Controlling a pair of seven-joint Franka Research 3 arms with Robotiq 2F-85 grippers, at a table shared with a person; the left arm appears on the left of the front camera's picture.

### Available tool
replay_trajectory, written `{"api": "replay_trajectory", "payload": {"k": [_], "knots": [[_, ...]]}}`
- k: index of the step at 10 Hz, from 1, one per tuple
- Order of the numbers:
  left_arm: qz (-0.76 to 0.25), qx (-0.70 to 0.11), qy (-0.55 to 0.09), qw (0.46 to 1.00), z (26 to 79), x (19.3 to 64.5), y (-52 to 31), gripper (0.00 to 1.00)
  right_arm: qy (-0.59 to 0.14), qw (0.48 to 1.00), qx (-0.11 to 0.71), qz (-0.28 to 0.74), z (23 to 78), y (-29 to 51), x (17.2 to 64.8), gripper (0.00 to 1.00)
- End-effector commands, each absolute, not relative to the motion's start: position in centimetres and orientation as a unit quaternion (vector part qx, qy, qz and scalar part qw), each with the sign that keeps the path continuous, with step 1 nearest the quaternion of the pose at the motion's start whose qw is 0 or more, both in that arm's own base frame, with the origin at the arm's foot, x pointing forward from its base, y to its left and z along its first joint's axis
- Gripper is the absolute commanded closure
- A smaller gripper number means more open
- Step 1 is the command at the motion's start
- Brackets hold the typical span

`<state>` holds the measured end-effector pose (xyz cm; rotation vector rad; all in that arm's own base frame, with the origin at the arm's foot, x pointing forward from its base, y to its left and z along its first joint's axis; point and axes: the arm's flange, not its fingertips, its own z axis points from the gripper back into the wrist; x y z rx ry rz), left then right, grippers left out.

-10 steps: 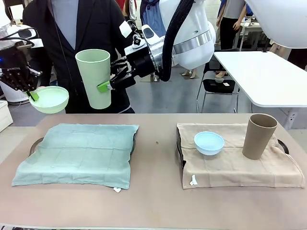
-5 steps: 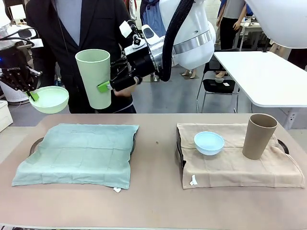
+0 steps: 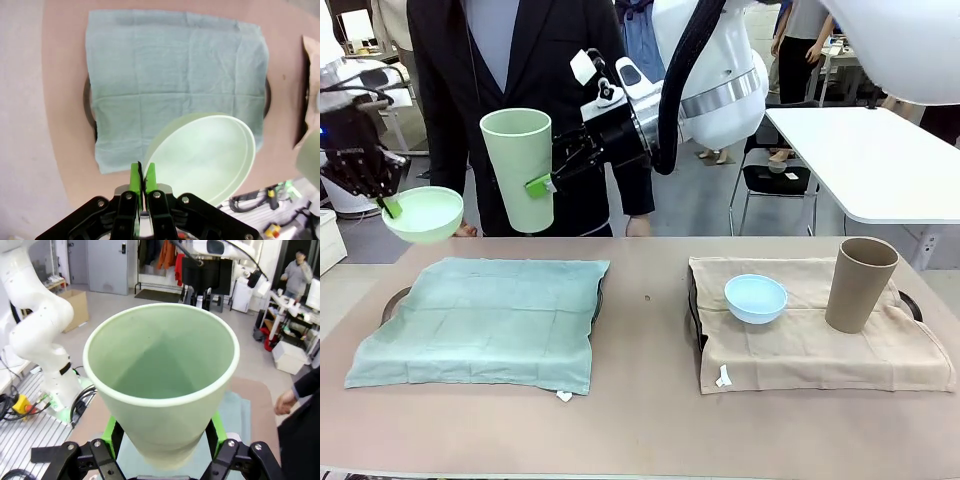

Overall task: Set up a tray with a mat and arrange the tableware.
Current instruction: Place the Picnic Bowl and Reusable plastic cup back onto the Handle tray in front of the human's position.

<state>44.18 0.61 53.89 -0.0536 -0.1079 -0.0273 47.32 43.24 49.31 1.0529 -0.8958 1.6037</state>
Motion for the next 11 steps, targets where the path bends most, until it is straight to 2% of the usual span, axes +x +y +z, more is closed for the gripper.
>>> {"api": "replay_trajectory", "payload": {"k": [1,3,4,6,7,11], "knots": [[-0.024,-0.05,-0.034,0.998,48.8,45.3,2.3,0.96,-0.377,0.479,0.448,0.654,44.6,43.3,48.6,0.18],[-0.029,-0.072,-0.016,0.997,44.9,46.5,3.2,0.96,-0.377,0.479,0.454,0.65,39.8,43.8,49.7,0.18],[-0.004,-0.068,-0.021,0.997,44.6,46.7,3.3,0.96,-0.381,0.493,0.449,0.64,39.0,43.8,49.7,0.18],[-0.02,-0.051,-0.013,0.998,45.3,45.7,2.9,0.96,-0.355,0.491,0.447,0.658,40.7,43.4,49.4,0.18],[-0.012,-0.058,-0.006,0.998,43.5,46.4,3.3,0.96,-0.353,0.495,0.451,0.653,38.0,43.5,49.9,0.18],[-0.02,-0.059,0.011,0.998,40.5,47.6,3.0,0.96,-0.327,0.491,0.452,0.67,33.3,45.9,51.8,0.18]]}}
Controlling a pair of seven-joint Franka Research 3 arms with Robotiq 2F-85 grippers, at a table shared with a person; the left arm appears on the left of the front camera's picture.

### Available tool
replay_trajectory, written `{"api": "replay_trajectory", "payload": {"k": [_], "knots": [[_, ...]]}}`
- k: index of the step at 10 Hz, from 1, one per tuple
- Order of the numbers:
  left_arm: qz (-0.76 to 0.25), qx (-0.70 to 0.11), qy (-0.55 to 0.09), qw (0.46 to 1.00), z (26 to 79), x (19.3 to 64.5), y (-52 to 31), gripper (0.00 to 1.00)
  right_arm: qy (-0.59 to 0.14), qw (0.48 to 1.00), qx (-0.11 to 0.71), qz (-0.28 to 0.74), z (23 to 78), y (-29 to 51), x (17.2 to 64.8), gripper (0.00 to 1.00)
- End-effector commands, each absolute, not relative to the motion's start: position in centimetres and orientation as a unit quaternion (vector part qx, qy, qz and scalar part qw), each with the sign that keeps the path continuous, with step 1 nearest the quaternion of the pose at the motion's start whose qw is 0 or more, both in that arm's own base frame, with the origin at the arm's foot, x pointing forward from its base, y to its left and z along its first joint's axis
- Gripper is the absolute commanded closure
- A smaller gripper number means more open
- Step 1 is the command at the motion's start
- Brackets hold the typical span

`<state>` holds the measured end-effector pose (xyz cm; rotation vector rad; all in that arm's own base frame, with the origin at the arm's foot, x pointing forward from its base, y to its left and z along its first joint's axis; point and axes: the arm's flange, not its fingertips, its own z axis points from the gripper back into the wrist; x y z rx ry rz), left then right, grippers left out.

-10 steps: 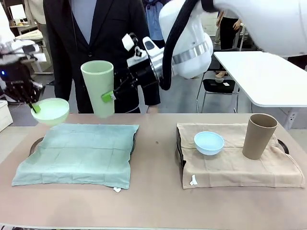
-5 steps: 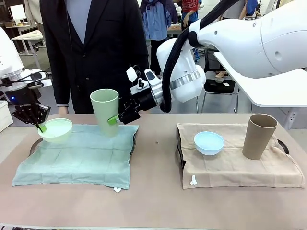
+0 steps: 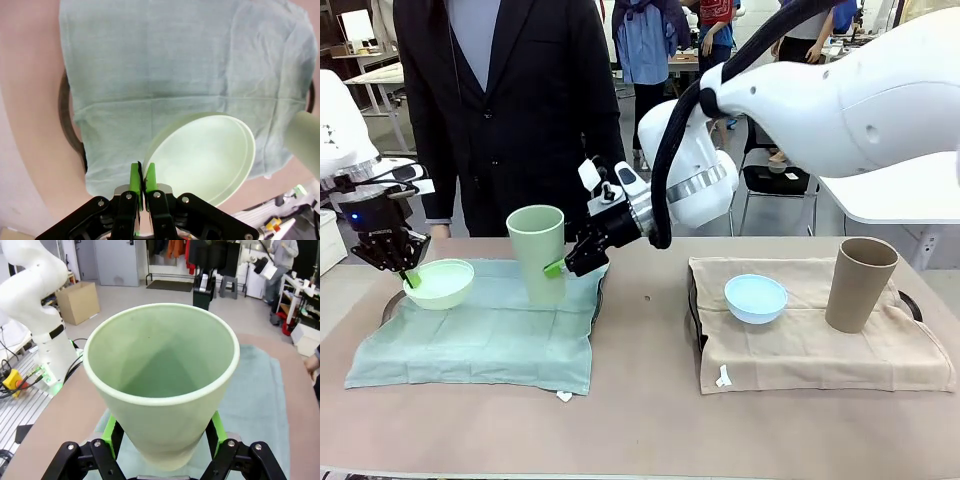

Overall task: Set up a tray with a mat and arrange the tableware.
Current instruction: Place the Picnic Bowl and Reusable plastic cup back onto the Handle tray in front of the human's position.

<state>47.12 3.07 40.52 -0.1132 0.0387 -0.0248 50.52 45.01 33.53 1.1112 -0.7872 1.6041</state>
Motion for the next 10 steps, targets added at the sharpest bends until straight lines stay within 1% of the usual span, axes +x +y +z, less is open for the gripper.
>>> {"api": "replay_trajectory", "payload": {"k": [1,3,6,8,9,10], "knots": [[-0.024,-0.059,0.011,0.998,40.1,47.8,2.8,0.96,-0.325,0.489,0.455,0.67,32.4,46.4,52.4,0.18],[-0.033,-0.064,0.015,0.997,38.5,48.2,2.3,0.96,-0.319,0.49,0.457,0.67,30.7,46.6,52.9,0.18],[-0.043,-0.073,0.003,0.996,37.0,48.8,2.5,0.96,-0.307,0.494,0.463,0.669,29.1,46.6,53.0,0.18],[-0.043,-0.068,0.013,0.997,36.7,49.2,2.6,0.37,-0.305,0.496,0.463,0.669,29.2,46.5,53.1,0.0],[-0.044,-0.068,0.014,0.997,36.6,49.0,2.5,0.08,-0.305,0.495,0.462,0.67,29.2,46.5,53.0,0.0],[-0.044,-0.07,0.016,0.996,36.7,49.1,2.6,0.0,-0.303,0.498,0.46,0.669,29.3,46.4,53.1,0.0]]}}
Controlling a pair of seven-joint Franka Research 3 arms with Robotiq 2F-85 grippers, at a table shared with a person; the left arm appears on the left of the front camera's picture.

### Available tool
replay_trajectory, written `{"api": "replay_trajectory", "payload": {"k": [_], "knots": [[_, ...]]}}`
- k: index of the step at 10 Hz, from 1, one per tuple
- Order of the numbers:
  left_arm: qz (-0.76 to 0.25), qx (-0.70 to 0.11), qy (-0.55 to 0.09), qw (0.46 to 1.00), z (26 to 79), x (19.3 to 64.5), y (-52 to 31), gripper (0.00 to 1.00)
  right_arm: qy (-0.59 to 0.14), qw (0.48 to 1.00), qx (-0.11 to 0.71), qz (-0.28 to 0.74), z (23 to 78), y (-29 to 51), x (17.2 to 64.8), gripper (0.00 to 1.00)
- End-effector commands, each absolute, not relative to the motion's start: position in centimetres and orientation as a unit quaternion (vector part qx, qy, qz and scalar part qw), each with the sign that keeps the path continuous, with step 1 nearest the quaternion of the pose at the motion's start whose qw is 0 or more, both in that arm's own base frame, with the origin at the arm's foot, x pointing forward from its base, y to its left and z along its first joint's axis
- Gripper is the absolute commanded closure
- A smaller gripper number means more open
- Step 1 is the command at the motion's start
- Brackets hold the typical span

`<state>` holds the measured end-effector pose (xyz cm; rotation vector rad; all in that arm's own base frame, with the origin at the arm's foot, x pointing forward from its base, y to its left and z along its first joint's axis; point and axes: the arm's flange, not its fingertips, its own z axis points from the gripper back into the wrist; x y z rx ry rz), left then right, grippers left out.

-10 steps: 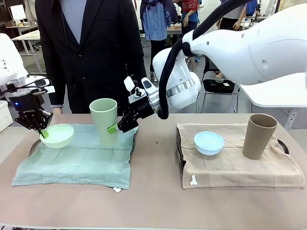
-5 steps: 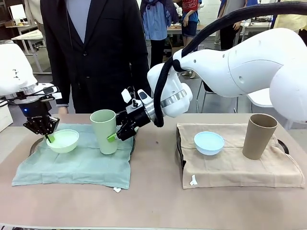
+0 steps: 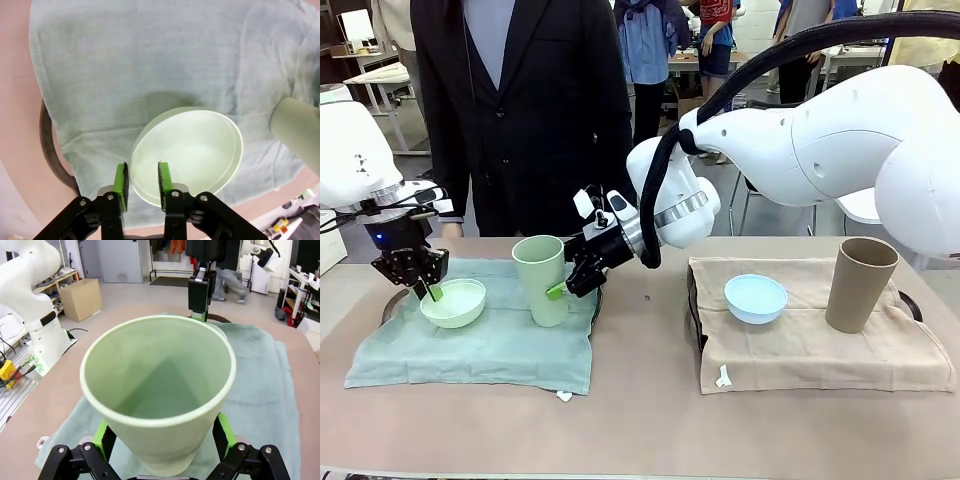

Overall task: Set up a tray with a mat and arrange the tableware.
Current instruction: Place the Picnic Bowl and Reusable plastic cup back onto the Handle tray in front of the human's position.

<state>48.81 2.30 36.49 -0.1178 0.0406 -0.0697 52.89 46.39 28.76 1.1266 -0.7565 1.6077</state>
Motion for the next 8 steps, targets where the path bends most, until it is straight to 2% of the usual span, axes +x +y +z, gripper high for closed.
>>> {"api": "replay_trajectory", "payload": {"k": [1,2,3,6,8], "knots": [[-0.043,-0.07,0.018,0.996,36.7,48.8,2.6,0.0,-0.297,0.504,0.457,0.669,29.6,46.3,52.9,0.0],[-0.045,-0.071,0.022,0.996,36.9,48.7,2.8,0.0,-0.285,0.521,0.448,0.668,29.9,46.0,52.7,0.0],[-0.046,-0.072,0.02,0.996,37.2,48.2,3.0,0.45,-0.269,0.54,0.44,0.665,30.3,45.5,52.4,0.0],[-0.051,-0.073,0.017,0.996,39.2,47.2,4.2,0.17,-0.221,0.603,0.414,0.645,31.5,42.6,51.8,0.0],[-0.045,-0.07,0.015,0.996,42.7,45.1,5.9,0.17,-0.198,0.634,0.387,0.64,34.1,40.0,50.1,0.0]]}}
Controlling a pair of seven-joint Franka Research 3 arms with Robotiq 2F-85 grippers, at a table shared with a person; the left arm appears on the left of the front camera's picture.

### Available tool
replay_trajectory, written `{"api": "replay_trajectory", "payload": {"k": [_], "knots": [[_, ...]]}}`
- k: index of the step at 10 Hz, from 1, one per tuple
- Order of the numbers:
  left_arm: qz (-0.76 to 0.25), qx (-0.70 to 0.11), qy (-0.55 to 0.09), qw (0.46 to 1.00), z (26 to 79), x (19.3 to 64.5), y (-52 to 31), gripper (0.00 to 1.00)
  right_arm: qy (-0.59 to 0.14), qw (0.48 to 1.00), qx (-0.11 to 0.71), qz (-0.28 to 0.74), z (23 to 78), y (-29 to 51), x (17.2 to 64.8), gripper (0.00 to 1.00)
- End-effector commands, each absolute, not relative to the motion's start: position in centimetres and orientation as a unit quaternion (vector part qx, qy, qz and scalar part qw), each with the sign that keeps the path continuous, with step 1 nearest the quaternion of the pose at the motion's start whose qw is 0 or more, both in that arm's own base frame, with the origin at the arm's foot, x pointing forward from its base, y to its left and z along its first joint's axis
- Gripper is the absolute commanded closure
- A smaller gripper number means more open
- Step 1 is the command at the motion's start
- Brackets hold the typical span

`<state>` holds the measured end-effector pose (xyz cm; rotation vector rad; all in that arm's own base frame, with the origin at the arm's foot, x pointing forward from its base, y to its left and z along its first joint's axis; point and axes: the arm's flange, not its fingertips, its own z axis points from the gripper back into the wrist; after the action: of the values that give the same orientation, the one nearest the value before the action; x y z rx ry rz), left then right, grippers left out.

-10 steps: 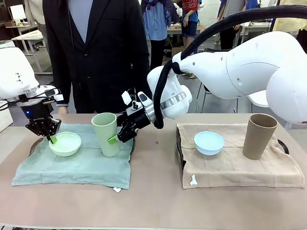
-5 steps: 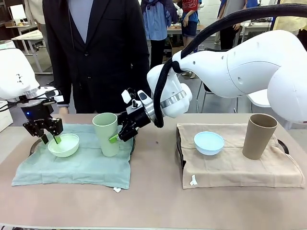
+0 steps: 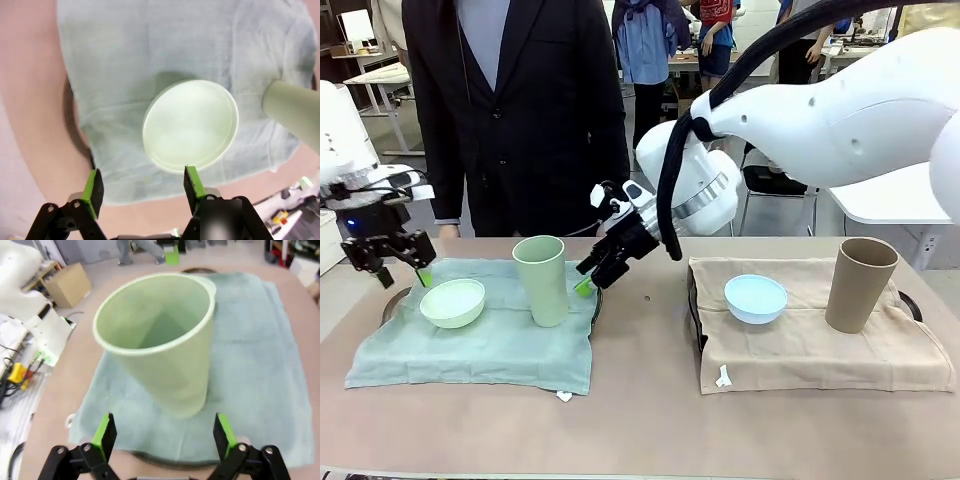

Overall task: Set up a tray with a mat and arrange the tableware.
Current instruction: Place the Picnic Bowl and Reusable plastic cup back onto the Handle tray in front of the human's position.

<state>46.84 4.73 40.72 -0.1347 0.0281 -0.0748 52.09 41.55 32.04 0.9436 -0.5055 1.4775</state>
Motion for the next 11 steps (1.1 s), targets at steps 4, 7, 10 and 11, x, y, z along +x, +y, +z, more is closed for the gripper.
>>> {"api": "replay_trajectory", "payload": {"k": [4,7,10,11], "knots": [[-0.067,-0.034,0.036,0.997,53.5,40.1,6.2,0.17,-0.19,0.707,0.285,0.619,48.4,35.2,43.0,0.0],[-0.05,-0.043,0.026,0.997,51.5,41.0,6.7,0.17,-0.212,0.695,0.29,0.623,49.3,35.5,43.6,0.0],[-0.05,-0.043,0.026,0.997,51.5,41.0,6.7,0.17,-0.212,0.695,0.29,0.623,49.3,35.5,43.6,0.0],[-0.05,-0.043,0.026,0.997,51.5,41.0,6.7,0.17,-0.212,0.695,0.29,0.623,49.3,35.5,43.6,0.0]]}}
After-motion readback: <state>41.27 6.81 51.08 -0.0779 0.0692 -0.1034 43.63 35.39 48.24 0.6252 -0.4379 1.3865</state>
